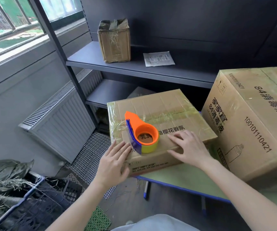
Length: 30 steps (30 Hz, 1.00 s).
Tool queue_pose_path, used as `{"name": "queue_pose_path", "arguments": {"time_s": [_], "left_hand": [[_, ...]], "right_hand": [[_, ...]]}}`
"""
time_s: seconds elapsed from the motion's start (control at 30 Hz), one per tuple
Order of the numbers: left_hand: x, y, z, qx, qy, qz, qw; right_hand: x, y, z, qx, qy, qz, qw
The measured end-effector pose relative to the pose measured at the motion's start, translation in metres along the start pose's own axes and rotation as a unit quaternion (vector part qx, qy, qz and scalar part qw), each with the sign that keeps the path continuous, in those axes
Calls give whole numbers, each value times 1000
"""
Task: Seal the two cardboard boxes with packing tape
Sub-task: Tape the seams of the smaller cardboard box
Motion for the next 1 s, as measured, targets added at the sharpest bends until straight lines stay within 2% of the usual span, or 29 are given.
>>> {"name": "queue_pose_path", "arguments": {"time_s": [0.1, 0.17, 0.27, 0.33, 0.47, 0.6, 0.67, 0.73, 0.83, 0.93, 1.0], "left_hand": [[-10, 6, -2, -23, 17, 26, 999], [-13, 7, -2, -40, 16, 7, 999], [-13, -1, -6, -55, -17, -32, 998], [-14, -19, -8, -53, -39, -25, 998], [-30, -63, -5, -48, -73, 50, 995], [-42, -81, -18, -35, -74, 152, 985], [-37, -75, -21, -15, -58, 196, 979], [-28, -56, -24, 39, -47, 229, 971], [-17, -11, -46, 151, -107, 276, 943], [-14, 26, -65, 284, -144, 348, 882], [-19, 37, -70, 336, -142, 390, 845]], "right_hand": [[-2, 31, -1, 24, -44, -62, 997], [0, 41, -5, 10, -68, -85, 994], [6, 39, -3, 10, -61, -95, 994], [15, 32, -3, 22, -53, -104, 993], [33, -2, -10, 44, -20, -131, 990], [45, -30, 6, 26, 81, -136, 987], [45, -22, 11, -15, 85, -135, 987], [42, -5, 7, -42, 52, -150, 986], [33, 24, -1, -29, 1, -181, 983], [32, 42, -7, -53, -35, -218, 974], [32, 43, -7, -46, -28, -219, 974]]}}
Point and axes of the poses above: each hand's wrist, its own x-axis away from the middle knuckle, its own z-axis out of the back of the hand, y = z × x, the point moved 10 cm from there along -x, towards the middle knuckle, and after that the axes turned 3 degrees about -x, right-handed, at the moved point
